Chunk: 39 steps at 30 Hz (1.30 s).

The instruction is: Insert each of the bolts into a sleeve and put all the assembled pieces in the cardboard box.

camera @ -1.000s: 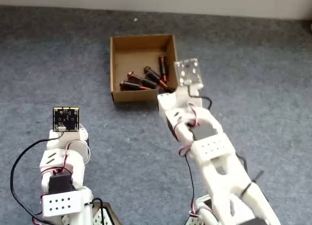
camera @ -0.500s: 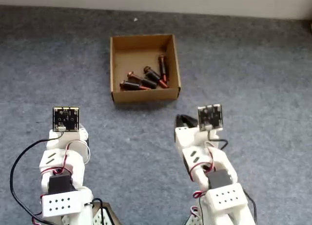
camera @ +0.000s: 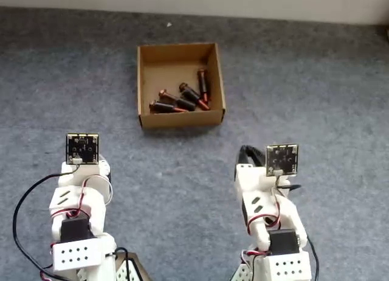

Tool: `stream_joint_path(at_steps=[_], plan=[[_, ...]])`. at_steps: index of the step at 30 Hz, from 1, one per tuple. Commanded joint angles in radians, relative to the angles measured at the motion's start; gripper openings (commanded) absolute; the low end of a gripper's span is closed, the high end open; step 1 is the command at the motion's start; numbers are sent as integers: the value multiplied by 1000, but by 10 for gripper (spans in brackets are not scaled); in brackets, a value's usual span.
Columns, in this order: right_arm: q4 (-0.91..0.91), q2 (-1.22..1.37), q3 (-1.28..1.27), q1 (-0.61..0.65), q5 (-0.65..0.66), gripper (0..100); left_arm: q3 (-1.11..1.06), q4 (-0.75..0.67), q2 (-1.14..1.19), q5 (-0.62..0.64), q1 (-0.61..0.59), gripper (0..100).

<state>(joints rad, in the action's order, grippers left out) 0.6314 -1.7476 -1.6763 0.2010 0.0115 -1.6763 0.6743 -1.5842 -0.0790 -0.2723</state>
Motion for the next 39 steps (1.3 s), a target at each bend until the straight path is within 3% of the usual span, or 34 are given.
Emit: stream_joint_path(at_steps=[1,7,14,39], plan=[[248,-62,-154,-18,14,12,-28,-18,-5,-5,7,17],[512,-73,-154,-18,15,12,-28,6,-2,-5,157,14],[604,-74,-154,-18,15,12,-28,247,-10,-5,341,14],[604,-74,-154,-18,15,12,-28,296,-4,-3,349,14]])
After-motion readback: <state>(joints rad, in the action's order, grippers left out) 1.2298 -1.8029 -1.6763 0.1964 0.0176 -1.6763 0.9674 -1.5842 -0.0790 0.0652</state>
